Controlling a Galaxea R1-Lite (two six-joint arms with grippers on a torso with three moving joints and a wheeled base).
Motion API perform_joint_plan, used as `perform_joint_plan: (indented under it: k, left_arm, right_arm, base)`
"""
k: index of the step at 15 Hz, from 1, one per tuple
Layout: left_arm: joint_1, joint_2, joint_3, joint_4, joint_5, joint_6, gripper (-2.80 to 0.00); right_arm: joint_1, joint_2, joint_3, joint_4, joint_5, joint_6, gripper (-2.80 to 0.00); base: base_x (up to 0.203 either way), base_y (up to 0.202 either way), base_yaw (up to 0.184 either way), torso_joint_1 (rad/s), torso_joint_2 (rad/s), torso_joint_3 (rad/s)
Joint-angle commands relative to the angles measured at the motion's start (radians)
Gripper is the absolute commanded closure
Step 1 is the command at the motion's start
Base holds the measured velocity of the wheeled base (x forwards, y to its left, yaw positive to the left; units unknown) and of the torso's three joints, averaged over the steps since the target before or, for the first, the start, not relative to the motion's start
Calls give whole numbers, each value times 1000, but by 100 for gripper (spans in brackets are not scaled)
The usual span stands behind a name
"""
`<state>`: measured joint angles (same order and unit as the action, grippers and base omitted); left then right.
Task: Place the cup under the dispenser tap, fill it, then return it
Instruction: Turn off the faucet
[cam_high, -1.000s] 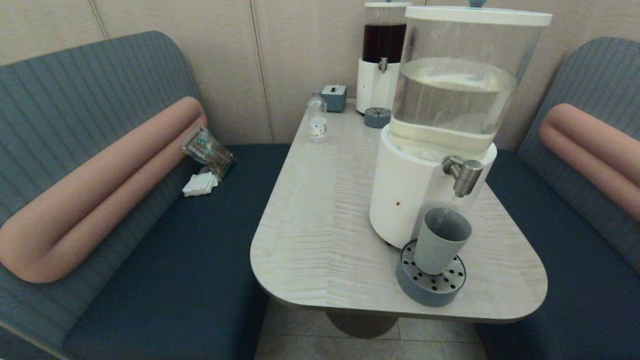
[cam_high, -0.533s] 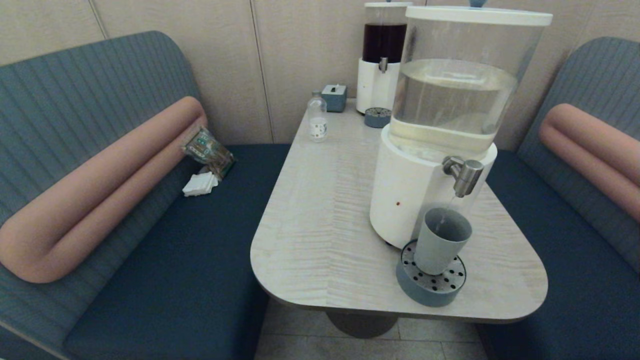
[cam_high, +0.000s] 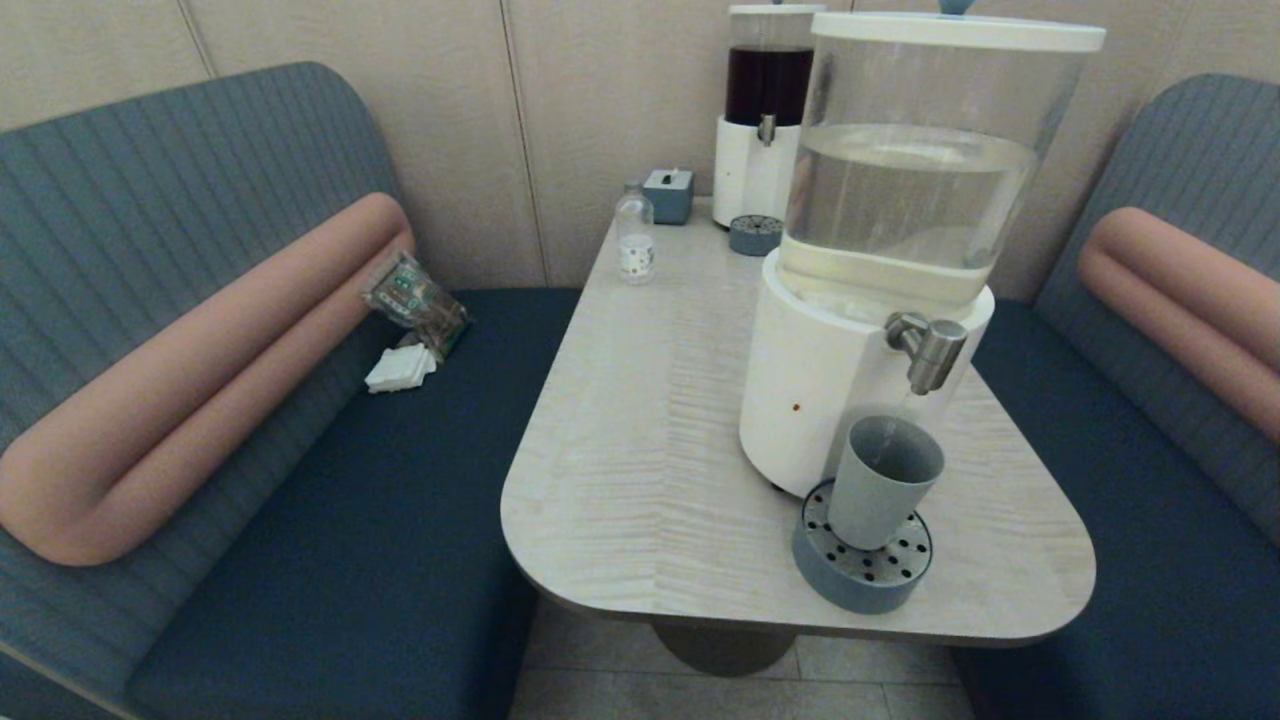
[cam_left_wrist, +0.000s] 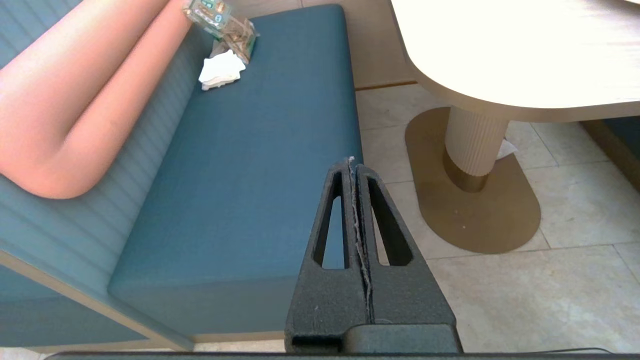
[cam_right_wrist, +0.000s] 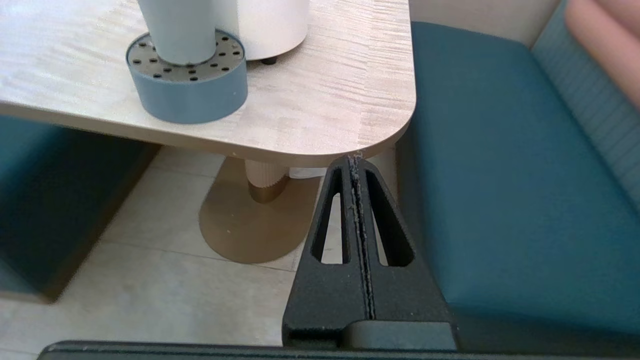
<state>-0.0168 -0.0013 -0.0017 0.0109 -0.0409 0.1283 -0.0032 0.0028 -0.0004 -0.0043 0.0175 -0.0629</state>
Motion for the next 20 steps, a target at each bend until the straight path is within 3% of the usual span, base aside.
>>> perform_joint_plan:
  k: [1,8,11,15,20]
  left_arm:
    - [0,0,0,0,-1,1,0]
    - [0,0,0,-12,1,14,0]
    - [0,0,-59,-33,-9,11,0]
    - [1,35,-293,64,-90,7,0]
    - [-2,408,-635,131,-135,-55,0]
  right_arm:
    - [0,2,0,0,-6,17,0]
    - [0,2,2,1,-13,23,0]
    - [1,3,-1,5,-11,21,0]
    - [0,0,0,-2,-11,21,0]
    - [0,0,0,0,-11,37,0]
  base:
    - [0,0,0,0,0,0]
    - [0,0,0,0,0,0]
    - [0,0,0,0,0,0]
    - [0,0,0,0,0,0]
    - [0,0,0,0,0,0]
